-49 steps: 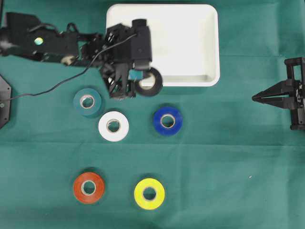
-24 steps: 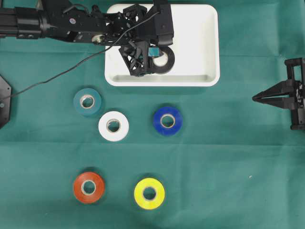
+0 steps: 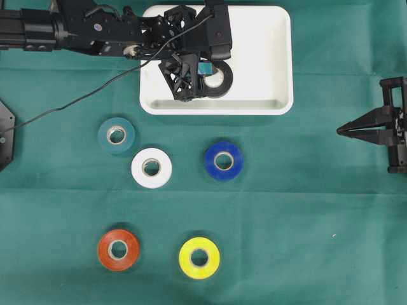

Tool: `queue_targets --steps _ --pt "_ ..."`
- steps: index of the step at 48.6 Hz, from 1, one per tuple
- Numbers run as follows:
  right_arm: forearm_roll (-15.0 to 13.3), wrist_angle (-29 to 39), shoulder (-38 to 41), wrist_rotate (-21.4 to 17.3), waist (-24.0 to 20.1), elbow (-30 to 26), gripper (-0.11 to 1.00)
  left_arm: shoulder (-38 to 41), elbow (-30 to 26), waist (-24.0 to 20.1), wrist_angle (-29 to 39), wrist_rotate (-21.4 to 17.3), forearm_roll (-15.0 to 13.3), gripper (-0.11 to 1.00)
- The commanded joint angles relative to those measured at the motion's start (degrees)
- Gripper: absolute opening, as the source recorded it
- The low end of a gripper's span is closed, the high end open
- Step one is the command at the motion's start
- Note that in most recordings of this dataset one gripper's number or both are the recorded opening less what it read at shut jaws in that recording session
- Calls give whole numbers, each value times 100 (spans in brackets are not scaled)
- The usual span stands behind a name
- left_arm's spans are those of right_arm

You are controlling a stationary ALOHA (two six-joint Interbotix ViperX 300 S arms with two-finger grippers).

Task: Put the tape into the white case with the left arm.
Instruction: 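Open the left gripper to release the black tape in the tray, then withdraw the left gripper back to the left side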

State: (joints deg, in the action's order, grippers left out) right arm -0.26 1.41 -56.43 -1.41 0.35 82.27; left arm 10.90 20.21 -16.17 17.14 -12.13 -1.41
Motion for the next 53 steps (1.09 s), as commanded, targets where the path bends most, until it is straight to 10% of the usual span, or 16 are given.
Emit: queue_targets --steps 1,11,53 --pt "-9 -44 26 -9 9 -62 -9 -97 -44 -18 -18 18 9 41" --pt "-9 -53 18 -9 9 -62 -9 -193 53 0 -26 26 9 93" --pt "-9 -53 -97 -9 9 -35 -9 -2672 1978 1020 -53 466 -18 92"
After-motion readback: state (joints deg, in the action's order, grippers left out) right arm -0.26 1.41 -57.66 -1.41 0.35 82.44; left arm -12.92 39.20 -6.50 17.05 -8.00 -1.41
